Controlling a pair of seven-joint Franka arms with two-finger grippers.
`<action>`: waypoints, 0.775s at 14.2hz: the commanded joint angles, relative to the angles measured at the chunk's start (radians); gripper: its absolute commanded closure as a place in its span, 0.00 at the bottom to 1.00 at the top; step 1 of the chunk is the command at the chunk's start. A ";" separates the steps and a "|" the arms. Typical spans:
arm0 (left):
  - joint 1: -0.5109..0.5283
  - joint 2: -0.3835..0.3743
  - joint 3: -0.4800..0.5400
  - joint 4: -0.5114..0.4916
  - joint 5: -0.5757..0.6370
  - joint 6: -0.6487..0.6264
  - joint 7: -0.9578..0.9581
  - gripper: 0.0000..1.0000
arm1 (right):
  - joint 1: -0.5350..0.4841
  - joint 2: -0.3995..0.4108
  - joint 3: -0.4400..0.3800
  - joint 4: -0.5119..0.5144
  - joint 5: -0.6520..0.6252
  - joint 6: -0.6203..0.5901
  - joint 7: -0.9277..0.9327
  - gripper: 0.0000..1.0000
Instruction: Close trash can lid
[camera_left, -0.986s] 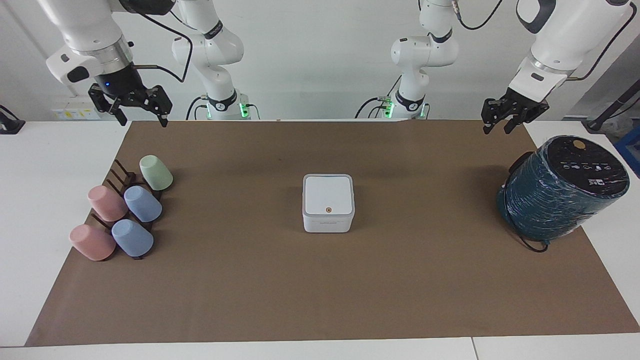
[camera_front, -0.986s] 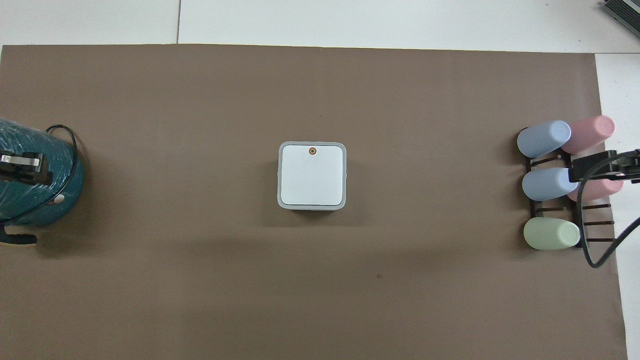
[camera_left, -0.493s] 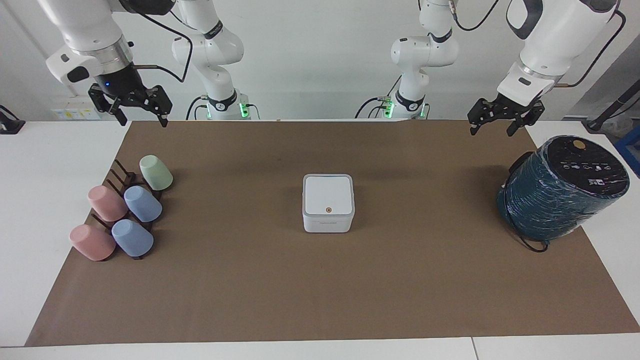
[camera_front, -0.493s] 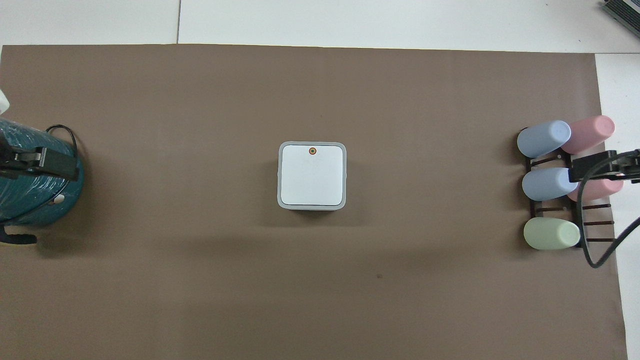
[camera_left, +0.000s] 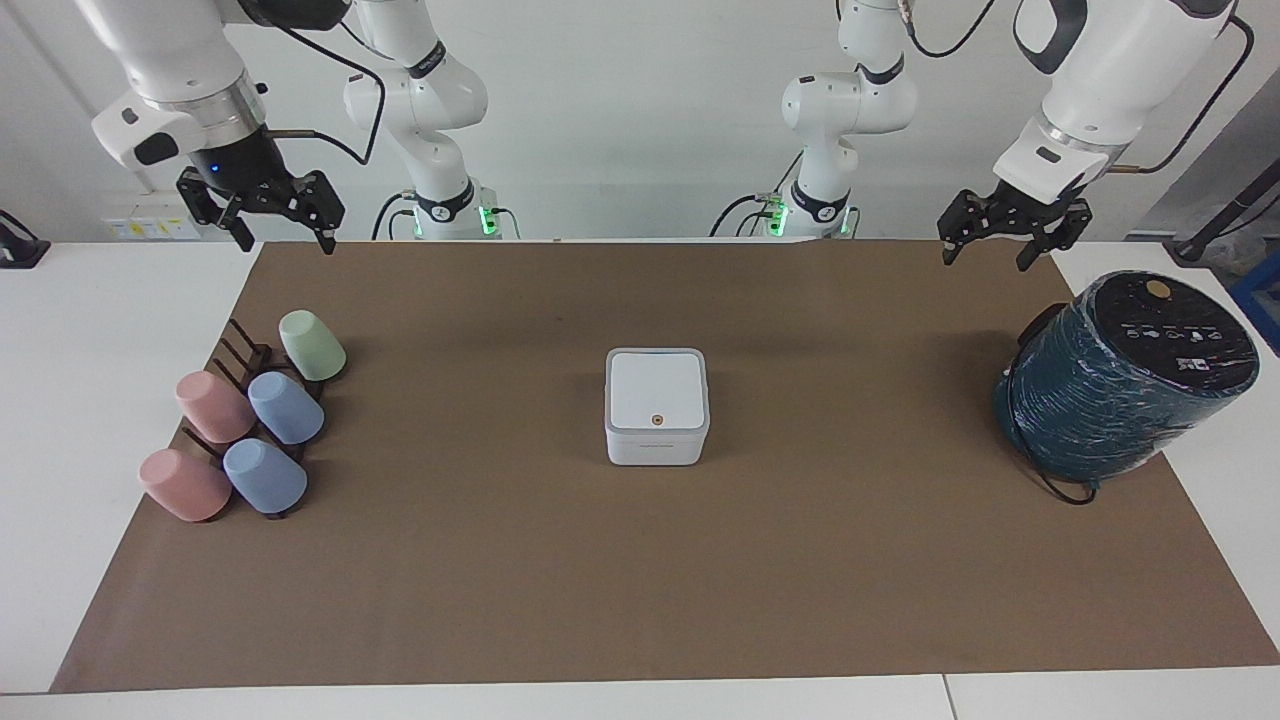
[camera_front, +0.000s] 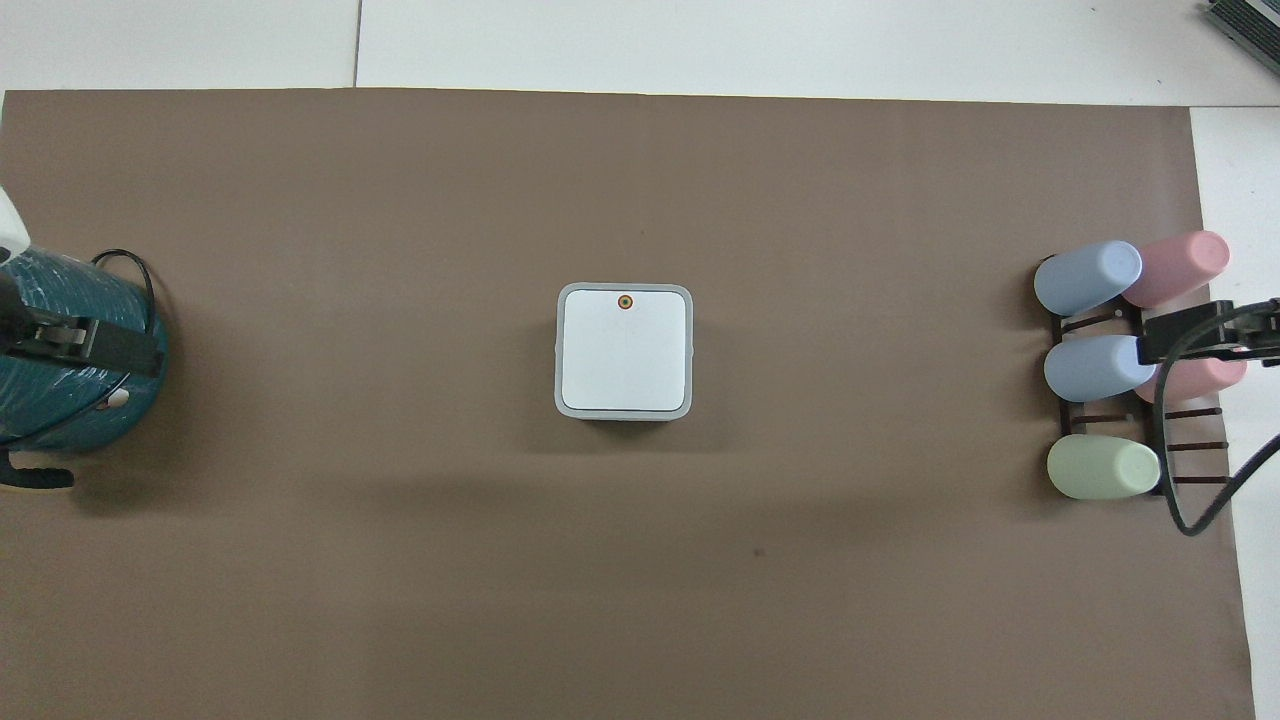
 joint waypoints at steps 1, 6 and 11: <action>-0.026 -0.021 0.000 -0.024 -0.003 0.019 -0.042 0.00 | -0.006 -0.015 0.001 -0.016 0.019 -0.005 -0.010 0.00; -0.031 -0.022 -0.001 -0.017 -0.001 0.020 -0.086 0.00 | -0.006 -0.015 0.001 -0.016 0.019 -0.005 -0.010 0.00; -0.031 -0.022 -0.001 -0.018 -0.001 0.029 -0.089 0.00 | -0.006 -0.015 0.001 -0.016 0.019 -0.005 -0.010 0.00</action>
